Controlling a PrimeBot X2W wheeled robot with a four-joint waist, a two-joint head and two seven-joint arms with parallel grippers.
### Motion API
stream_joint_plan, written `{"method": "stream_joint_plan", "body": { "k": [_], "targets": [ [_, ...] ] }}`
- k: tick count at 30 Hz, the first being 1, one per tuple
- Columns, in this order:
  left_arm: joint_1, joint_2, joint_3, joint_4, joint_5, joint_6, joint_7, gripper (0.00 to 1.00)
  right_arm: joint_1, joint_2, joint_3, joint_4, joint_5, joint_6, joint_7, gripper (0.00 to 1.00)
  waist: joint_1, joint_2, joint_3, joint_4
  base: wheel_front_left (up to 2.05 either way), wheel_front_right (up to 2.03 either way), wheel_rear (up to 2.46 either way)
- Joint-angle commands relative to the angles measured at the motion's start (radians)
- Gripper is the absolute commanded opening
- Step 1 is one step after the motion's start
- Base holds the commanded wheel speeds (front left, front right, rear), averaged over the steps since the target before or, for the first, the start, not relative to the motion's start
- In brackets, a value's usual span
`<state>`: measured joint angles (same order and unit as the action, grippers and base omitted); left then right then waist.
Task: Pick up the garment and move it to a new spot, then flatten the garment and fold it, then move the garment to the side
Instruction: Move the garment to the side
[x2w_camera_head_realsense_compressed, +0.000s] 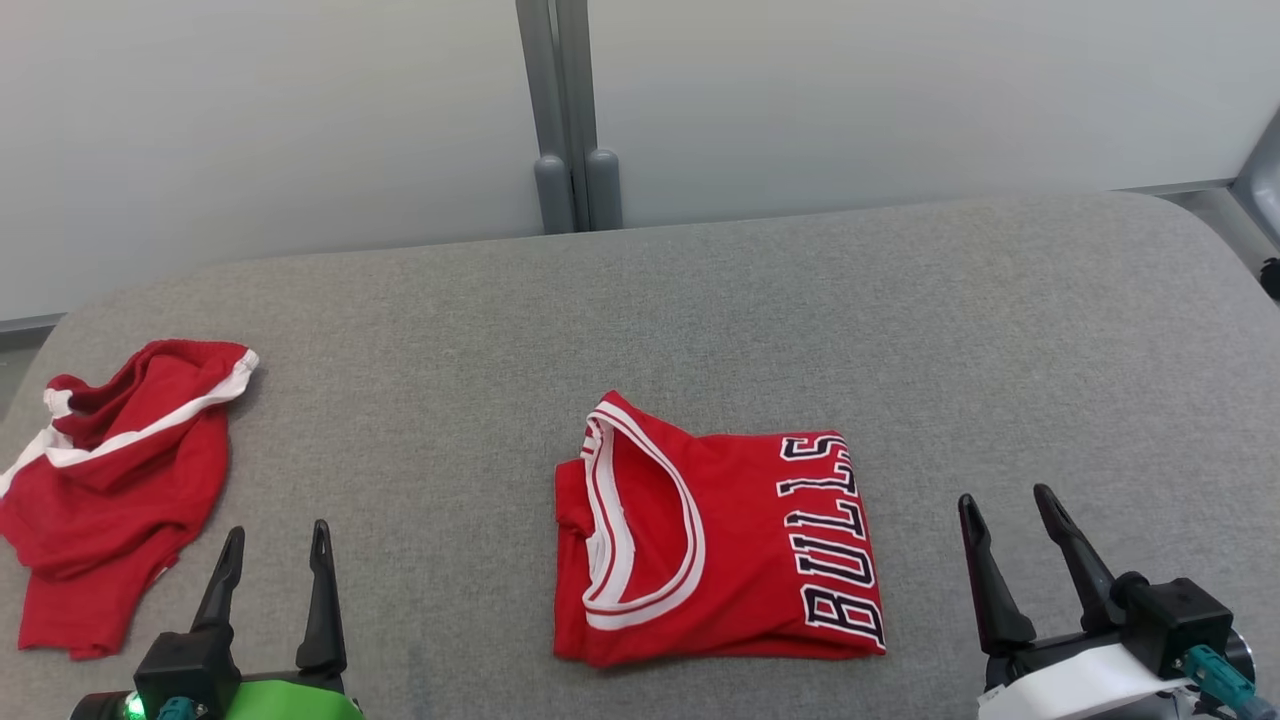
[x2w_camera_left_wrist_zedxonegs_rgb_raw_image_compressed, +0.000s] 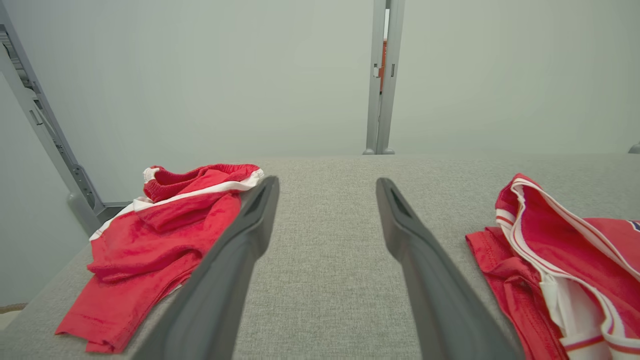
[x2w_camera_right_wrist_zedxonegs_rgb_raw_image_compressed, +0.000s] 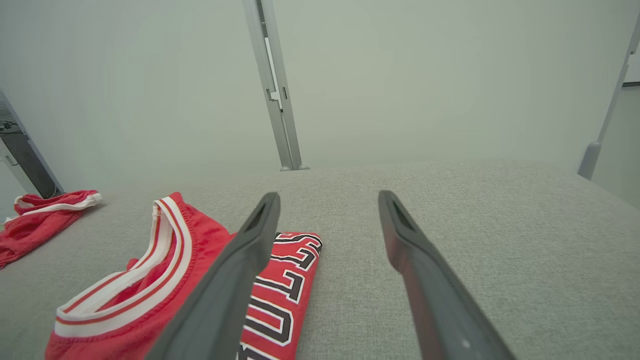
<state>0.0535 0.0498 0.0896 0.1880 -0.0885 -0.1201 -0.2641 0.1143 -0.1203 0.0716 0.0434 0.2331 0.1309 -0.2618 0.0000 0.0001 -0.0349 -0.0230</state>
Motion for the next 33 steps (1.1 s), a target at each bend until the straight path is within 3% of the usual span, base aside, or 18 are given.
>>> {"method": "stream_joint_plan", "body": {
  "k": [1, 33],
  "targets": [
    [0.017, 0.004, -0.002, 0.002, 0.007, -0.003, 0.0, 1.0, 0.008, 0.003, 0.003, 0.005, -0.007, -0.001, -0.004, 1.0, 0.0, -0.0001, -0.001, 0.004, 0.0, 0.0, 0.0],
    [0.023, 0.013, -0.003, 0.019, -0.005, -0.009, 0.0, 1.0, 0.008, 0.004, 0.018, 0.052, -0.004, -0.001, -0.004, 1.0, 0.0, -0.0001, 0.001, 0.013, 0.0, 0.0, 0.0]
  ]
}}
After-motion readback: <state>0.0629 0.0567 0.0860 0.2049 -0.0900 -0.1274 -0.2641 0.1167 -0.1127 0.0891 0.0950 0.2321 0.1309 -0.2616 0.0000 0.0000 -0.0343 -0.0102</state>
